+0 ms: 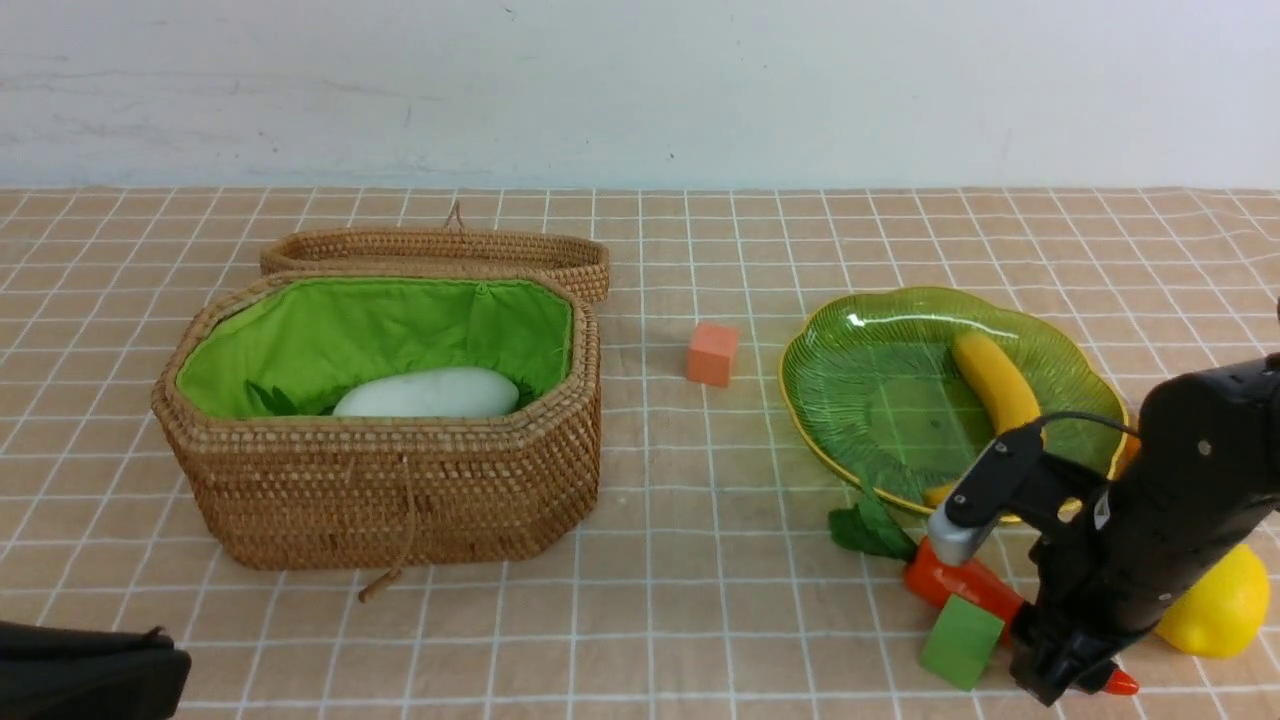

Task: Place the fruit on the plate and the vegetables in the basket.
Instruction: Use the right arm to grab a carrot and put it into the left basket

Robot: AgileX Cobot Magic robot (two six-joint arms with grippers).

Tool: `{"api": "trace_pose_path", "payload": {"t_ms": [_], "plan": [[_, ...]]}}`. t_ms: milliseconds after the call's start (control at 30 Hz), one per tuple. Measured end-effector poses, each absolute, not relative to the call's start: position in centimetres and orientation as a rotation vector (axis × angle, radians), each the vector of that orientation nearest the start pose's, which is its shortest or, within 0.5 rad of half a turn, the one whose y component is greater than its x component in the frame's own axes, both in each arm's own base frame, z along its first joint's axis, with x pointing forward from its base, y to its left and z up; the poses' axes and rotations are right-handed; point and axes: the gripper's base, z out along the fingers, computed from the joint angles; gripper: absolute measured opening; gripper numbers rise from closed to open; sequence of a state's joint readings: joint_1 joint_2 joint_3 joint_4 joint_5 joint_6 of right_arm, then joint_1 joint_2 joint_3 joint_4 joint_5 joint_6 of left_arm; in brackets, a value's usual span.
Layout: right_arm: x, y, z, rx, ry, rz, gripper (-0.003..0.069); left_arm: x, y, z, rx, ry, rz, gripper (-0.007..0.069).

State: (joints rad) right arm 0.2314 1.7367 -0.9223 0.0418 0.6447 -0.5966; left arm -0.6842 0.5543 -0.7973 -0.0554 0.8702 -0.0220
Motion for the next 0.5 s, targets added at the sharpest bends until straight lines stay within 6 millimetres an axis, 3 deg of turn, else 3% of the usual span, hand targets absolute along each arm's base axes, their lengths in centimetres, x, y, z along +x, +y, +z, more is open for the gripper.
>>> {"api": "trace_pose_path", "payload": {"t_ms": [233,367,500], "plan": [[29.8,7.4,15.6,-1.194,2.712,0.004,0.0263,6.6,-5.9,36.0,0.686,2.036,-0.484,-0.0013],[29.7,7.3,16.0,-1.209,2.693,-0.008,0.0266,6.6,-5.9,36.0,0.685,2.035,-0.484,-0.0013],[28.5,6.8,19.2,-1.22,2.632,-0.054,0.0266,6.7,-5.9,36.1,0.679,2.023,-0.489,-0.0013]]}}
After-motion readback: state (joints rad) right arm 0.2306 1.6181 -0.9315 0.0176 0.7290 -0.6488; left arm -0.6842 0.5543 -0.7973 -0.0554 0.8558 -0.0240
